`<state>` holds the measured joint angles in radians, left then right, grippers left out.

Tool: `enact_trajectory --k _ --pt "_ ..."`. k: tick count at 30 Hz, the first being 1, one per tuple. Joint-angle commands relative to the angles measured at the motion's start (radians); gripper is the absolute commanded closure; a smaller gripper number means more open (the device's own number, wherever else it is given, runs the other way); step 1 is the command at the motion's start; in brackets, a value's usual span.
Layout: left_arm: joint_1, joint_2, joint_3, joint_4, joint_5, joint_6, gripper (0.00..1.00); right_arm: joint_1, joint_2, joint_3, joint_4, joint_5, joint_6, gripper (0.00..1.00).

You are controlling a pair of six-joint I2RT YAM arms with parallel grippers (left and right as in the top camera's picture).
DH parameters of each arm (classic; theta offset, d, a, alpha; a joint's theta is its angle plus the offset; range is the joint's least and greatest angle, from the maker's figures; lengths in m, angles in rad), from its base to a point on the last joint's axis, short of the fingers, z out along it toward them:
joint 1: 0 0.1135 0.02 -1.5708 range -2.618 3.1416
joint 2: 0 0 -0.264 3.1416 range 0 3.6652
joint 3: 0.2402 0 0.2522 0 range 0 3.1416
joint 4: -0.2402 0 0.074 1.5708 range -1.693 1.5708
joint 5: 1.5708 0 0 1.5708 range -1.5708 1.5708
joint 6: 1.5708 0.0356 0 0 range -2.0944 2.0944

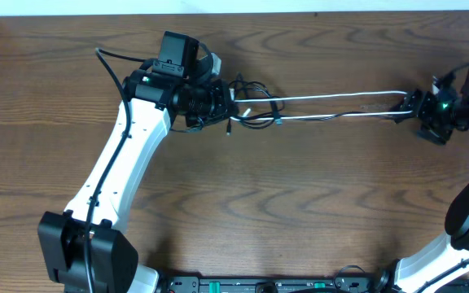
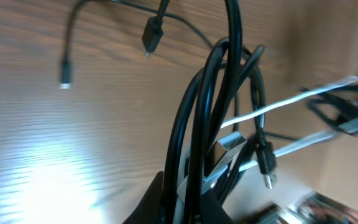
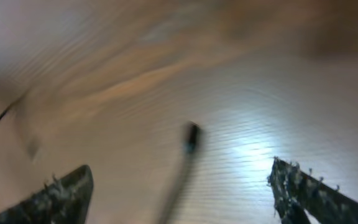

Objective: Untangle cables

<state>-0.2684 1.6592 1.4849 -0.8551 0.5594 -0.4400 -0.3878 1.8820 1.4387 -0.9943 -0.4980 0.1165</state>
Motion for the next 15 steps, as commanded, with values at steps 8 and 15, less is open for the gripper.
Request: enact_trajectory --k 8,15 --pt "0.038 -0.013 0.005 -0.05 -0.367 0.017 0.93 -0.039 -0.021 0.02 -0.01 -0.399 -0.353 0.11" --pt "0.029 -0.013 0.005 -0.049 -0.187 0.018 0.93 0.022 -0.021 0.02 -0.113 -0.743 -0.634 0.05"
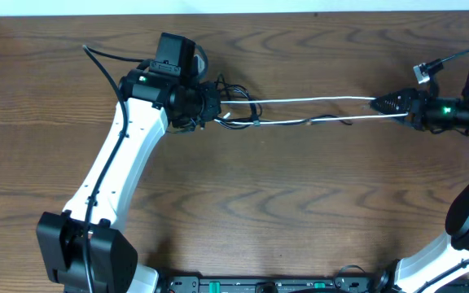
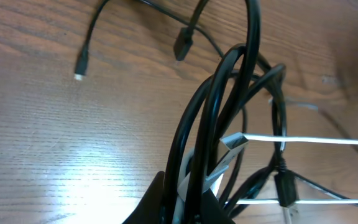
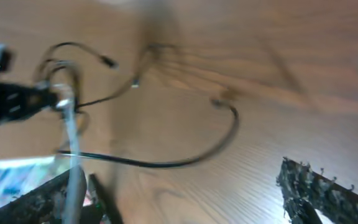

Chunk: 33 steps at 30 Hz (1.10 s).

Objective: Untangle cables

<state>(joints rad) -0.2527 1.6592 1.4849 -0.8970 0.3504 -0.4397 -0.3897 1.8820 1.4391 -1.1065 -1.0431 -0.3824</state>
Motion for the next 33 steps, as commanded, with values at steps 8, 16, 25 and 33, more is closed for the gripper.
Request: enact_trajectory --k 8,16,25,33 --pt "-0.079 -0.013 0.005 -0.002 0.06 0.021 0.93 0.194 -0.021 0.02 0.117 -0.043 0.074 0.08" --pt "-0.111 -0.013 0.005 0.018 0.064 0.048 0.92 0.273 -0.031 0.021 0.212 -0.043 0.183 0.07" --pt "-0.106 -0.013 0.005 0.11 0.456 0.135 0.93 0.418 -0.032 0.021 0.185 0.027 -0.003 0.03" --pt "-0.107 -0.013 0.005 0.106 0.585 0.123 0.93 0.553 -0.032 0.02 0.242 0.203 -0.113 0.07"
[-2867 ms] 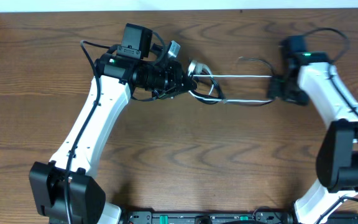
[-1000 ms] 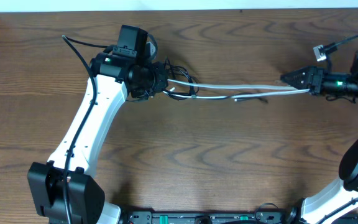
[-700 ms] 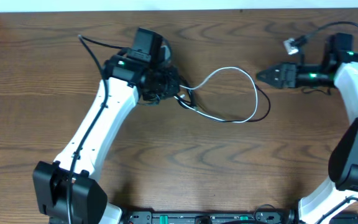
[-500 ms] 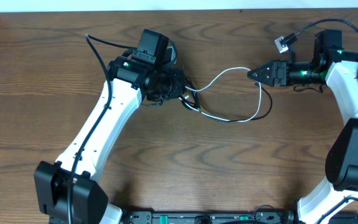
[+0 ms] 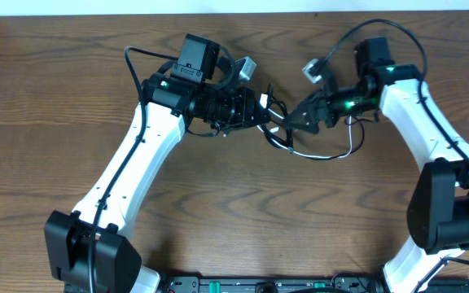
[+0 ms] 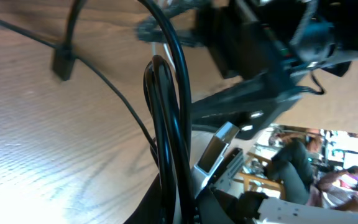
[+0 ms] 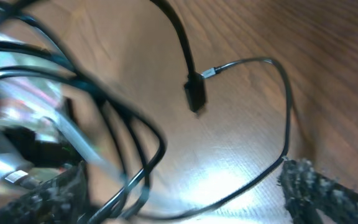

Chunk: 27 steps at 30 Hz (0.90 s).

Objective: Untangle cables

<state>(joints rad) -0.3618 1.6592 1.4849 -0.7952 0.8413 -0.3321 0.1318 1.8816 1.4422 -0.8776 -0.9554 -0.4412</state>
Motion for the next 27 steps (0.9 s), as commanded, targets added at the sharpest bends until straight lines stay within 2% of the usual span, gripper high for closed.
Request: enact_trajectory --k 1,3,6,7,9,10,12,14,20,25,27 --pt "0.002 -0.013 0.005 0.002 0.093 0.008 0.92 0.04 -0.031 0.017 0.015 0.138 -0.054 0.09" --pt "0.002 -0.013 0.005 -0.002 0.093 0.005 0.93 0.054 -0.031 0.017 0.015 0.183 -0.054 0.14" --pt "0.002 -0.013 0.005 -0.006 0.093 0.005 0.93 0.066 -0.031 0.016 0.014 0.233 -0.053 0.27" --pt "0.002 -0.013 0.005 -0.008 0.093 0.005 0.93 0.066 -0.031 0.016 0.013 0.262 -0.043 0.41" --pt "0.002 -0.013 0.005 -0.008 0.093 0.005 0.93 0.065 -0.031 0.016 0.014 0.315 -0.007 0.56" --pt "0.003 -0.013 0.005 -0.008 0.093 0.006 0.93 0.065 -0.031 0.016 0.014 0.381 0.039 0.71" --pt "0.003 -0.013 0.005 -0.008 0.093 0.006 0.92 0.065 -0.031 0.016 0.014 0.477 0.108 0.87" --pt "0.002 -0.013 0.005 -0.008 0.092 0.006 0.92 0.065 -0.031 0.016 0.013 0.565 0.183 0.98" --pt "0.002 -0.013 0.005 -0.016 0.036 0.005 0.93 0.063 -0.031 0.016 0.01 0.711 0.375 0.99" --pt "0.003 -0.013 0.005 -0.071 -0.072 0.005 0.93 0.063 -0.031 0.016 -0.043 1.068 0.768 0.94" --pt "0.002 -0.013 0.005 -0.089 -0.116 0.005 0.92 0.063 -0.031 0.016 -0.066 1.129 0.832 0.93"
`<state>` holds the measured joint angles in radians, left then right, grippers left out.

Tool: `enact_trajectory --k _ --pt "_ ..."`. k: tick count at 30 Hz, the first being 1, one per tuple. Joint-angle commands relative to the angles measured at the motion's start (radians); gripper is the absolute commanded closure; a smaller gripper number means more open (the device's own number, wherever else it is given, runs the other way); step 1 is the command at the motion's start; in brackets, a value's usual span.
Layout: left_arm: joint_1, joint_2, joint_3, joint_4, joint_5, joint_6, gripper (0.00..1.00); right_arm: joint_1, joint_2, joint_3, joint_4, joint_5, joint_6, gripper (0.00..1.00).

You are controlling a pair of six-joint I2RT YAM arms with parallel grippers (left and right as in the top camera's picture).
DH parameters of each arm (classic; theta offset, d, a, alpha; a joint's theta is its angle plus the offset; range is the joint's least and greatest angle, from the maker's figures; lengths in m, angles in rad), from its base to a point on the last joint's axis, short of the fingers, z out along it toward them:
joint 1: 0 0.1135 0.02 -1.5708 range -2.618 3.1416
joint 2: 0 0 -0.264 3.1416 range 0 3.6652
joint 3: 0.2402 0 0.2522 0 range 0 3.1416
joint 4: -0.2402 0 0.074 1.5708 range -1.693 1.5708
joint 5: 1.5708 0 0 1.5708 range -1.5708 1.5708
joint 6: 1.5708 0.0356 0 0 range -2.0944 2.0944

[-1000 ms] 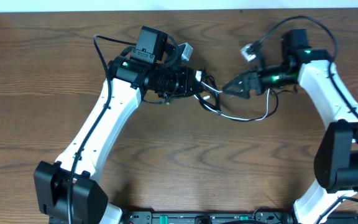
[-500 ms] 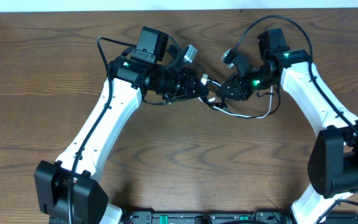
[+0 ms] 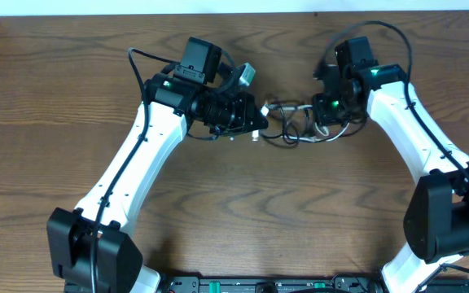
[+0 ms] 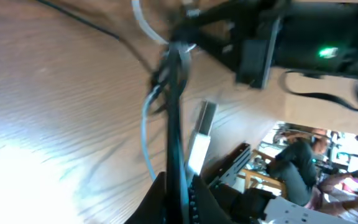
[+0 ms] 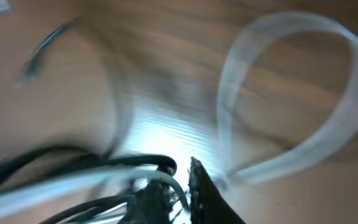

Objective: Untangle cables

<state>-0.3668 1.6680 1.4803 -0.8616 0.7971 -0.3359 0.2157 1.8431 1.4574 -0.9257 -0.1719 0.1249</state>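
Observation:
A small tangle of black and white cables (image 3: 287,126) lies on the wooden table between my two grippers. My left gripper (image 3: 256,124) is at its left end, shut on a bundle of black cable (image 4: 174,124), and a pale cable (image 4: 143,130) curls beside it. My right gripper (image 3: 317,114) is at the tangle's right end. In the right wrist view the right gripper (image 5: 182,186) is shut on black and white strands, and a wide white cable loop (image 5: 347,112) lies on the wood beyond. The left gripper (image 4: 180,196) faces the right arm (image 4: 303,50).
The brown wooden table (image 3: 55,98) ends at a white strip along the far edge. Each arm's own black camera lead arcs above its wrist, the right one (image 3: 377,28) near that edge. A grey connector (image 3: 245,75) sticks out by the left wrist.
My right gripper stood wide open beside the tangle and is now shut on its strands, with the wrist turned. The slack loop under it has gathered into the tangle. The left arm has barely moved.
First the white cable ran taut from my left gripper's bundle to the right gripper at the table's far right. It stayed taut half a second later. Then both grippers stood close at the middle with the cables slack. Now both are shut on the tangle.

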Motion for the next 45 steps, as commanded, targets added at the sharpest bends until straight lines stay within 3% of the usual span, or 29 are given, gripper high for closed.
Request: enact_trajectory --k 1,8,11,14,17,20,24,29,31,33,38,42,45 --pt "0.007 -0.022 0.009 -0.027 -0.088 0.009 0.93 -0.021 0.008 0.001 -0.02 0.346 0.264 0.93" --pt "0.007 -0.022 0.009 -0.082 -0.332 -0.039 0.93 -0.033 0.008 0.001 -0.068 0.433 0.33 0.9" --pt "0.007 -0.022 0.009 -0.111 -0.436 -0.047 0.93 -0.038 0.008 0.001 -0.074 0.422 0.325 0.98" --pt "0.007 -0.022 0.009 -0.129 -0.489 -0.051 0.92 -0.038 0.008 0.001 -0.069 0.356 0.251 0.99" --pt "0.007 -0.022 0.009 -0.132 -0.516 -0.051 0.83 -0.038 0.008 0.001 -0.063 0.244 0.163 0.99" --pt "0.007 -0.021 0.009 -0.132 -0.524 -0.051 0.65 -0.038 0.008 0.001 -0.045 -0.01 -0.026 0.99" --pt "0.004 -0.022 0.009 -0.132 -0.521 -0.051 0.47 -0.039 0.006 0.001 -0.042 -0.219 -0.143 0.99" --pt "-0.018 -0.021 0.009 -0.118 -0.491 -0.05 0.4 -0.04 -0.021 0.002 -0.038 -0.526 -0.312 0.99" --pt "-0.037 -0.021 0.009 -0.087 -0.488 -0.05 0.4 -0.043 -0.047 0.002 -0.024 -0.526 -0.292 0.99" --pt "-0.055 -0.021 0.009 -0.051 -0.488 -0.05 0.4 -0.053 -0.07 0.002 -0.006 -0.434 -0.185 0.99" --pt "-0.115 -0.012 0.009 0.082 -0.488 -0.051 0.4 -0.117 -0.098 0.002 -0.023 -0.116 0.143 0.8" --pt "-0.156 0.039 0.009 0.185 -0.489 -0.05 0.4 -0.201 -0.098 0.002 -0.045 -0.107 0.163 0.59" --pt "-0.185 0.12 0.009 0.298 -0.493 -0.05 0.4 -0.266 -0.098 0.002 -0.06 -0.107 0.163 0.53"
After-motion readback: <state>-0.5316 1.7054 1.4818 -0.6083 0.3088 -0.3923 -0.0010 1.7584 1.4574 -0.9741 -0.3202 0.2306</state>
